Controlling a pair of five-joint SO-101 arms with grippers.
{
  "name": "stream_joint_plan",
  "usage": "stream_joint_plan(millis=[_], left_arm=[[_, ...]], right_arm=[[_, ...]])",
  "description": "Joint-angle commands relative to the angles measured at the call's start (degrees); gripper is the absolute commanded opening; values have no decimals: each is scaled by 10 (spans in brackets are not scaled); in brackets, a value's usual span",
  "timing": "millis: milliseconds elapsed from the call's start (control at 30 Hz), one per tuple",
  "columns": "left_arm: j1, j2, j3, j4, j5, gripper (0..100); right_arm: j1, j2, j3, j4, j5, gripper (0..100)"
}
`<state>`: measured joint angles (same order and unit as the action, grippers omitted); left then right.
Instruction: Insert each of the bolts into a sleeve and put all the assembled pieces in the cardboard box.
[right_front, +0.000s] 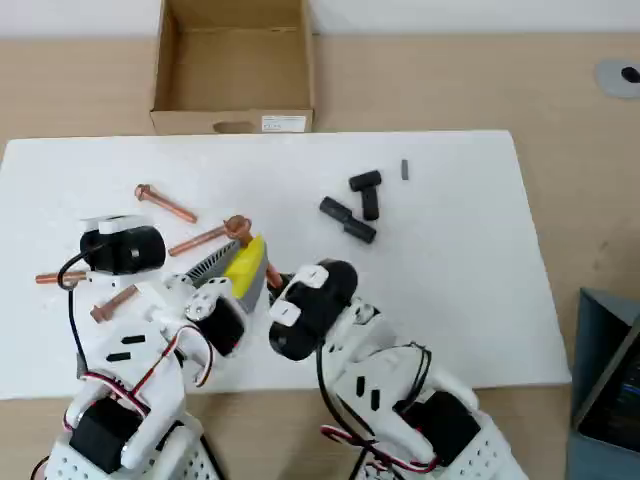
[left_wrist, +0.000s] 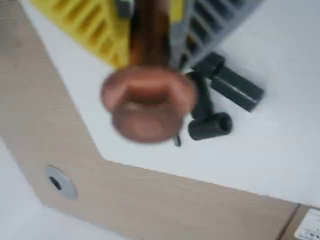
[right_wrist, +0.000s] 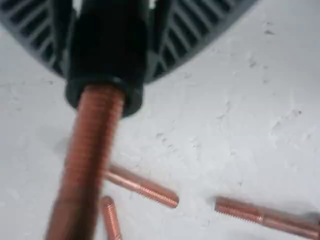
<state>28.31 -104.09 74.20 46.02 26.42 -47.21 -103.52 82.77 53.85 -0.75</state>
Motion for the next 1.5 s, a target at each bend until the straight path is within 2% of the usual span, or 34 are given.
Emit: stream_joint_plan(millis=[0,267,467,667,833,1000,1067,1300,1467], left_arm=[[20,-3,-3,-10,10,1],[32,-4,-8,51,8,1],[88,-4,-33,120,5,1],[120,-4,-12,164,-47,1],[114,-4,0,166,-76,9],[114,-4,-5,206,-87,172],[113,-3,-6,215,-85,204],[76,-1,-38,218,-90,201],[42,-1,-88,226,-123,199]], right_arm=[[-7,-60,-20,-19,5,9],[-6,-60,-32,-19,4,9],[-5,-60,-30,-19,3,9],[-5,-60,-31,-19,4,9],[-5,-60,-31,-19,4,9],[-5,-60,-31,-19,4,9],[-5,-60,-31,-19,4,9],[-5,-60,-29,-19,4,9],[-5,-60,-27,-19,3,9]])
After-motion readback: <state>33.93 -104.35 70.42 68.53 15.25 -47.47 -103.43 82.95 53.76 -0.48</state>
